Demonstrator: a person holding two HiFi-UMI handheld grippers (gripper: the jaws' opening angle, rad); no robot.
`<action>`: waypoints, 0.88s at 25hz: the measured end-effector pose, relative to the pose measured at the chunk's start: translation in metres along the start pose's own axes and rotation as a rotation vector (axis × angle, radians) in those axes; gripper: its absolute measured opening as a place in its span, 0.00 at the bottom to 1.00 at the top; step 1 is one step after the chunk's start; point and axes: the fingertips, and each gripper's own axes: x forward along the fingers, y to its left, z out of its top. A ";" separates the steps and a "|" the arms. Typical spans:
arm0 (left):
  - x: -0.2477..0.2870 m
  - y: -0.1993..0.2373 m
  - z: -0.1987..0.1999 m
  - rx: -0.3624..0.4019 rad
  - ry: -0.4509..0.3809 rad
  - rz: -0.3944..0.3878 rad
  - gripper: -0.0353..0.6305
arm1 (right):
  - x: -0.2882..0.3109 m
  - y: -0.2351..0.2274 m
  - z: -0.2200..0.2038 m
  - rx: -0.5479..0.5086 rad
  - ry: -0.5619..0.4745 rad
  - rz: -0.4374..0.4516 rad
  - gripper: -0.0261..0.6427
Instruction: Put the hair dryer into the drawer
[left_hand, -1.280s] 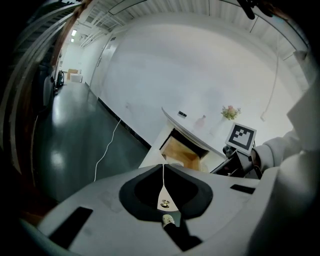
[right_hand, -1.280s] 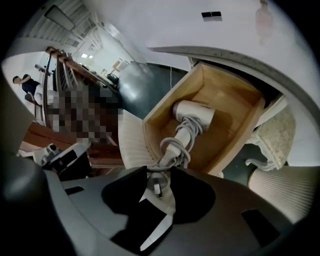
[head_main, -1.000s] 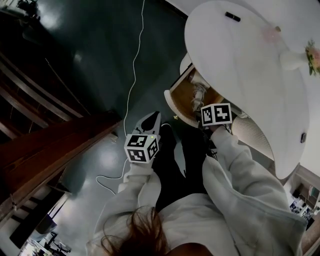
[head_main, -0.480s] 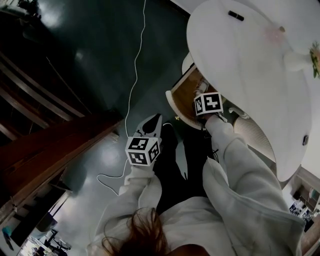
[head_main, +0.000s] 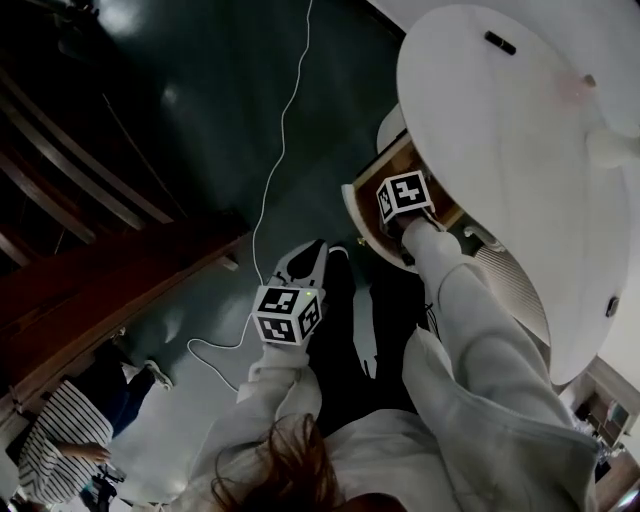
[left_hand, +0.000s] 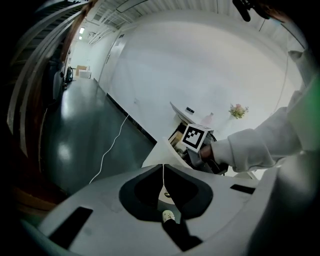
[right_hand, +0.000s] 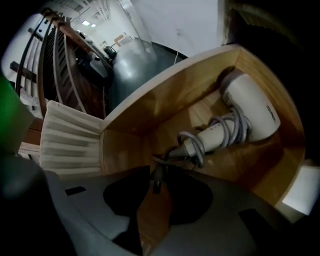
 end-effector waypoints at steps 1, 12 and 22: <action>0.000 0.000 -0.001 -0.004 -0.001 0.002 0.08 | 0.000 0.003 0.002 -0.020 -0.002 0.001 0.28; -0.010 -0.010 0.013 0.026 -0.047 0.003 0.08 | -0.021 0.010 -0.018 -0.085 -0.034 0.080 0.64; -0.017 -0.037 0.032 0.091 -0.080 -0.022 0.08 | -0.068 0.020 -0.050 -0.102 -0.142 0.130 0.67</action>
